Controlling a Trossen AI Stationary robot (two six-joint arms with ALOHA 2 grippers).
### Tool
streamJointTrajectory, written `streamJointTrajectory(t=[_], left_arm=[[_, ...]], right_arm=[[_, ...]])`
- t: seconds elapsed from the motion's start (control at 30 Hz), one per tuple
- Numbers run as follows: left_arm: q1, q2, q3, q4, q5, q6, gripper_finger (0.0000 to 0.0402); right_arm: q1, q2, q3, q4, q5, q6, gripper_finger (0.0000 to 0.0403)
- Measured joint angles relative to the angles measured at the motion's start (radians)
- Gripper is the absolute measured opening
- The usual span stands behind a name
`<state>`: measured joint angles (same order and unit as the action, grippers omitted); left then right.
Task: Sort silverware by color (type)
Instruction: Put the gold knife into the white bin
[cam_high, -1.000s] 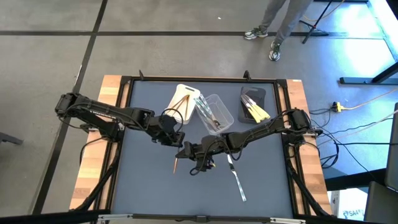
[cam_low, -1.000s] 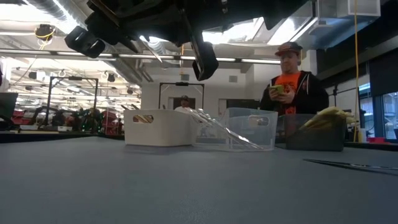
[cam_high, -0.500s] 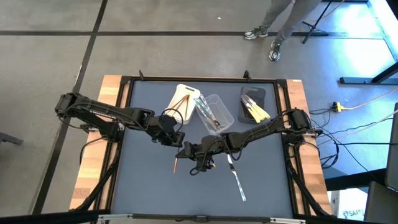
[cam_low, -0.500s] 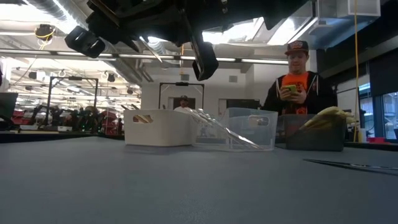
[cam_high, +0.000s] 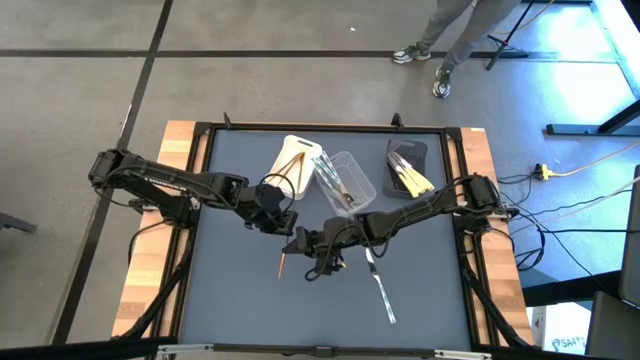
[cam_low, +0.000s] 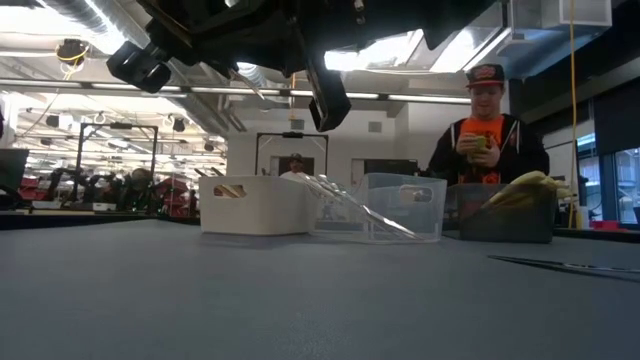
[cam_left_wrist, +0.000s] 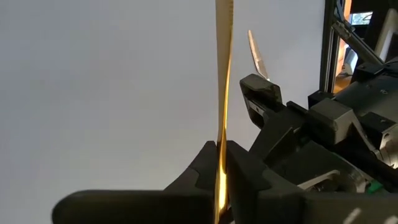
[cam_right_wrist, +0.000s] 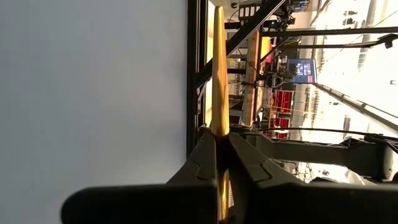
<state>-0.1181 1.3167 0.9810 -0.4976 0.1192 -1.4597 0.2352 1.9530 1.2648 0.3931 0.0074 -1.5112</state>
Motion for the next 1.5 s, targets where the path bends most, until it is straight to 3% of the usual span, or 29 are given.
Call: streamJointTrajectory(t=[0.77,1.2,1.5], left_arm=[[0.0,0.0,0.0,0.0,0.002,-0.004,0.0006],[0.0,0.0,0.0,-0.007,0.006,-0.003,0.0006],[0.014,0.0,0.0,-0.003,0.023,-0.003,0.0006]], right_arm=[[0.0,0.0,0.0,0.001,0.0,0.003,0.0007],[0.001,0.0,0.0,0.005,0.0,0.003,0.0123],[0.001,0.0,0.0,0.003,0.013,0.021,0.0136]])
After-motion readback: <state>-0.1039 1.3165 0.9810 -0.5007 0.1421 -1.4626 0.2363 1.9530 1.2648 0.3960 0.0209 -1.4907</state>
